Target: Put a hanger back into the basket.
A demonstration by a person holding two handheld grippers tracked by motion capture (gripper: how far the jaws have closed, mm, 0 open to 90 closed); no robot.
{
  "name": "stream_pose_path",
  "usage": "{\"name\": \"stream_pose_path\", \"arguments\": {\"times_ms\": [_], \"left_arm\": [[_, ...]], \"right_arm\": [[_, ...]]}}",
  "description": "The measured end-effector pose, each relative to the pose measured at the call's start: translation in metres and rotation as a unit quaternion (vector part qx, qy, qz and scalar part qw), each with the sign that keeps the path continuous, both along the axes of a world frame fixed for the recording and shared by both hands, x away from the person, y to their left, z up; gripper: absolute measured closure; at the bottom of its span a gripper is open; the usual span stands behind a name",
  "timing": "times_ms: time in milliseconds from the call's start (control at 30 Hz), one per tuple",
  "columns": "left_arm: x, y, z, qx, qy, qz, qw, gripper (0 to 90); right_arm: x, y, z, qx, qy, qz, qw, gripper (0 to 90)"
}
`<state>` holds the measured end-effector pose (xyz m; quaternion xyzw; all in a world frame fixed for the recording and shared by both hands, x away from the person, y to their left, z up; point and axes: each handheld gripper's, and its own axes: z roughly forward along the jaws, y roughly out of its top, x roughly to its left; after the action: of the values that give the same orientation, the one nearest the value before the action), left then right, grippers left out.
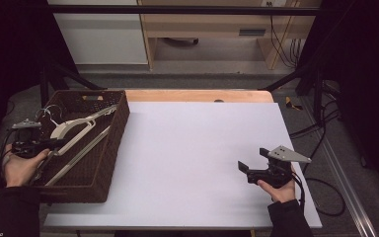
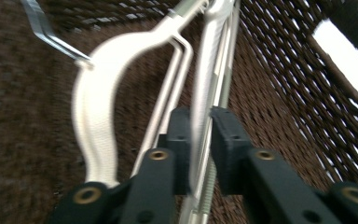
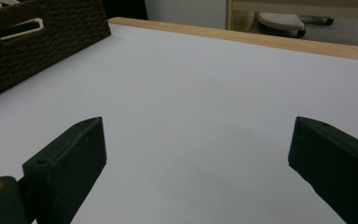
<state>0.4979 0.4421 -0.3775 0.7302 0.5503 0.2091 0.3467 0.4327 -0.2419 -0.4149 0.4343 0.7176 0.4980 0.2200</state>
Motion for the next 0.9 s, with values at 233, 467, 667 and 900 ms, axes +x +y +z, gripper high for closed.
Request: {"name": "stream_pose_path", "arguments": {"times_ms": [233,467,667,900], "left_arm": [[-0.021,0.003,0.017,-0.020,-0.065,0.021,0.9975,63.6],[-0.046,-0.024,0.032,-0.066,-0.144,-0.004,0.9875,46.3],[-0.056,-0.060,0.038,-0.088,-0.185,-0.048,0.9776,32.7],[-0.062,-0.103,0.032,-0.105,-0.200,-0.101,0.9689,14.2]], "right_arm": [[0.000,0.000,0.000,-0.002,-0.003,0.001,1.0000,4.9],[0.000,-0.001,0.000,0.000,-0.001,0.000,1.0000,4.9],[0.000,-0.001,0.000,0.000,-0.004,-0.001,1.0000,4.6],[-0.002,-0.003,0.002,0.006,-0.007,0.001,1.0000,4.4]]}}
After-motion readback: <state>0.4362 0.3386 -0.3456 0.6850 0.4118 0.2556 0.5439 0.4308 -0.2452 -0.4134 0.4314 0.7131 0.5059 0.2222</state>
